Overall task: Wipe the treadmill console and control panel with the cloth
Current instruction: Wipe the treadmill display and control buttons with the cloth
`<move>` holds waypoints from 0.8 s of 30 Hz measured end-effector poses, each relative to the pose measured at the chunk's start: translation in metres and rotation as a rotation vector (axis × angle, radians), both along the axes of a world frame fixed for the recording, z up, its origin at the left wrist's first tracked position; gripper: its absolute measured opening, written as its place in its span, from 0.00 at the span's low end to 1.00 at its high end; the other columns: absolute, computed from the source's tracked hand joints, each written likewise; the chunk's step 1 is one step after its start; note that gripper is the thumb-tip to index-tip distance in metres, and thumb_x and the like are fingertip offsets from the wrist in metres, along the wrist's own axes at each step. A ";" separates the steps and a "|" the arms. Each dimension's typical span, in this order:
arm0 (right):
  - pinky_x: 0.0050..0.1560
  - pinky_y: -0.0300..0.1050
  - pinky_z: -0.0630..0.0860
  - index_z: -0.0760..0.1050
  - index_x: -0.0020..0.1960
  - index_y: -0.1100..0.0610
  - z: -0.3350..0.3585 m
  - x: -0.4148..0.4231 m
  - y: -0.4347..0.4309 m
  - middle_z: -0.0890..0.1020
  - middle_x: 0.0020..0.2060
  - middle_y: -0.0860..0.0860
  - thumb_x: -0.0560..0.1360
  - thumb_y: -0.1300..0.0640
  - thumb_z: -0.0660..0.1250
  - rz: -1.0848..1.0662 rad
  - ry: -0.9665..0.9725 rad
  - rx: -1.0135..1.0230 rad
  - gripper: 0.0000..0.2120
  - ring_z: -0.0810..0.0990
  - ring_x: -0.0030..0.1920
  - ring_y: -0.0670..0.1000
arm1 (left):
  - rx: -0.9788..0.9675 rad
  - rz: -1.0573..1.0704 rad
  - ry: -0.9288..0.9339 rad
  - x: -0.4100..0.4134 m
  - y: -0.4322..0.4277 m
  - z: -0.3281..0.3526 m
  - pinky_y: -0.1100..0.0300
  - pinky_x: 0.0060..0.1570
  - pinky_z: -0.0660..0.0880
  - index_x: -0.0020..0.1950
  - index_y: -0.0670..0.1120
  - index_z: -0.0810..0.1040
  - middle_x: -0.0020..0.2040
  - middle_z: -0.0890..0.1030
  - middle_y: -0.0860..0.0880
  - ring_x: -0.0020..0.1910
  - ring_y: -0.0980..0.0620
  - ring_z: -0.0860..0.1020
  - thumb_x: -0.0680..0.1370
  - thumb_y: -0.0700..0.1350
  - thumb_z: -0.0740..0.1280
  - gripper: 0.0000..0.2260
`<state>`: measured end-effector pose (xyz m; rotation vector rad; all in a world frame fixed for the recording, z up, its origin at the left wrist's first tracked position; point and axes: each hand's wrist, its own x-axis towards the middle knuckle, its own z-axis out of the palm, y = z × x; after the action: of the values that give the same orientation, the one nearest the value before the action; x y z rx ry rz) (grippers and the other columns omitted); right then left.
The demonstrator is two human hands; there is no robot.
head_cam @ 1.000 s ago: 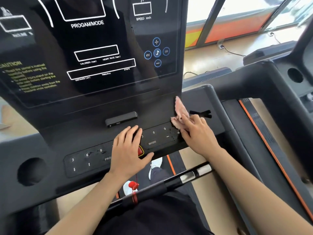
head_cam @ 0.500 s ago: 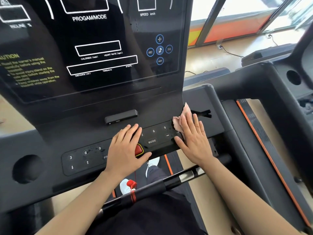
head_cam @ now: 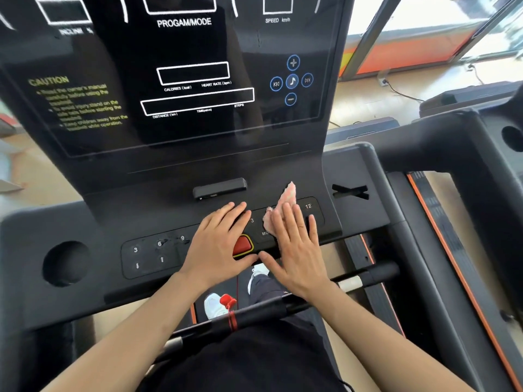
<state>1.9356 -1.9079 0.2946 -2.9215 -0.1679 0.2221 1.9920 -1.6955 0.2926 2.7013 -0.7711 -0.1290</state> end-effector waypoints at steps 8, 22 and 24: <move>0.80 0.66 0.47 0.40 0.83 0.52 0.000 -0.003 0.029 0.42 0.83 0.53 0.82 0.31 0.49 0.097 -0.005 -0.002 0.40 0.39 0.83 0.54 | -0.062 0.009 -0.011 -0.004 0.035 0.010 0.47 0.75 0.67 0.77 0.48 0.73 0.77 0.72 0.50 0.79 0.48 0.66 0.73 0.65 0.67 0.36; 0.81 0.62 0.43 0.40 0.83 0.53 -0.004 -0.006 0.081 0.40 0.83 0.54 0.80 0.30 0.44 0.115 -0.005 -0.013 0.41 0.38 0.83 0.57 | 0.042 0.656 -0.017 -0.083 0.157 -0.011 0.38 0.73 0.66 0.79 0.46 0.66 0.80 0.66 0.45 0.78 0.39 0.65 0.66 0.75 0.64 0.49; 0.81 0.62 0.43 0.40 0.83 0.54 -0.004 -0.007 0.094 0.42 0.83 0.56 0.80 0.30 0.44 0.120 -0.004 -0.023 0.41 0.39 0.83 0.58 | 0.022 0.663 -0.019 -0.083 0.155 -0.012 0.39 0.74 0.65 0.79 0.46 0.66 0.81 0.66 0.45 0.78 0.40 0.65 0.66 0.75 0.64 0.49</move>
<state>1.9291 -1.8140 0.2910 -2.9372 -0.3441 0.2378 1.9088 -1.5402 0.2804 2.8225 0.1476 0.0475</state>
